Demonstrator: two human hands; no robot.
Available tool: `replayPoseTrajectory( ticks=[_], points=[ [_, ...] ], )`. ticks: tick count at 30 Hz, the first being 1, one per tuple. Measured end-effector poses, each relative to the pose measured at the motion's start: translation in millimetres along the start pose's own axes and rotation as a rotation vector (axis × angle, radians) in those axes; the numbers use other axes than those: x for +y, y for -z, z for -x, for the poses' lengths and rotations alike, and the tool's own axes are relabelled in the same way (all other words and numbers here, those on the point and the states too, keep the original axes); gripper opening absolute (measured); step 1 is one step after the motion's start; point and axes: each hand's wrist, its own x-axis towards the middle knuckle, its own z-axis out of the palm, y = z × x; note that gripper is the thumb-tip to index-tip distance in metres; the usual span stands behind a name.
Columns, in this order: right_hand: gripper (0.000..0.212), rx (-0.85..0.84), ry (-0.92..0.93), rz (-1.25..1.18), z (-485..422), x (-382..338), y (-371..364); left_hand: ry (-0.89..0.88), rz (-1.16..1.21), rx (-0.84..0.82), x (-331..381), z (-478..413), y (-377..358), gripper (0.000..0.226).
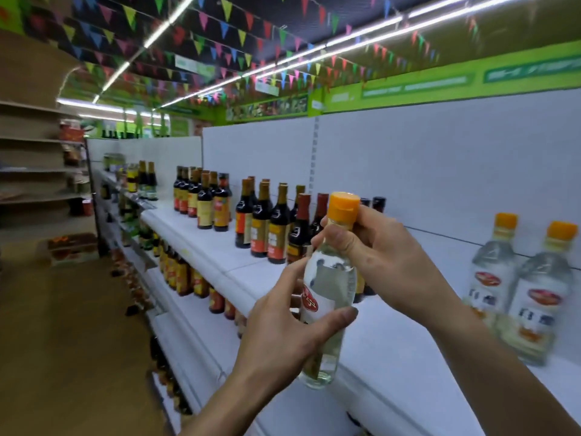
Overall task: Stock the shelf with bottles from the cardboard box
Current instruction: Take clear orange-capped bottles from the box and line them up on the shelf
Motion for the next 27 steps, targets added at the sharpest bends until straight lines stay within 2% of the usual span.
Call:
replayPoseTrajectory(
  ticks=[5, 9, 12, 16, 20, 27],
  points=[
    [0.042, 0.091, -0.048, 0.022, -4.3, 20.9, 56.6, -0.036, 0.013, -0.032, 16.7, -32.2, -62.3, 0.073],
    [0.027, 0.121, -0.12, 0.098, -10.1, 38.6, 94.2, -0.04, 0.074, -0.063, 24.2, -49.9, -107.8, 0.068],
    [0.03, 0.129, -0.182, 0.151, -11.5, 52.5, 115.9, -0.019, 0.142, -0.113, 26.5, -57.8, -137.9, 0.066],
    [0.031, 0.165, -0.265, 0.196, 1.7, 73.7, 138.0, -0.013, 0.185, -0.2, 24.7, -61.7, -171.0, 0.065],
    [0.021, 0.222, -0.321, 0.194, 19.4, 93.4, 152.1, 0.026, 0.201, -0.299, 19.6, -62.7, -201.6, 0.069],
    [0.018, 0.263, -0.414, 0.176, 38.3, 116.3, 169.4, 0.067, 0.173, -0.404, 17.5, -64.1, -241.1, 0.063]
  ],
)
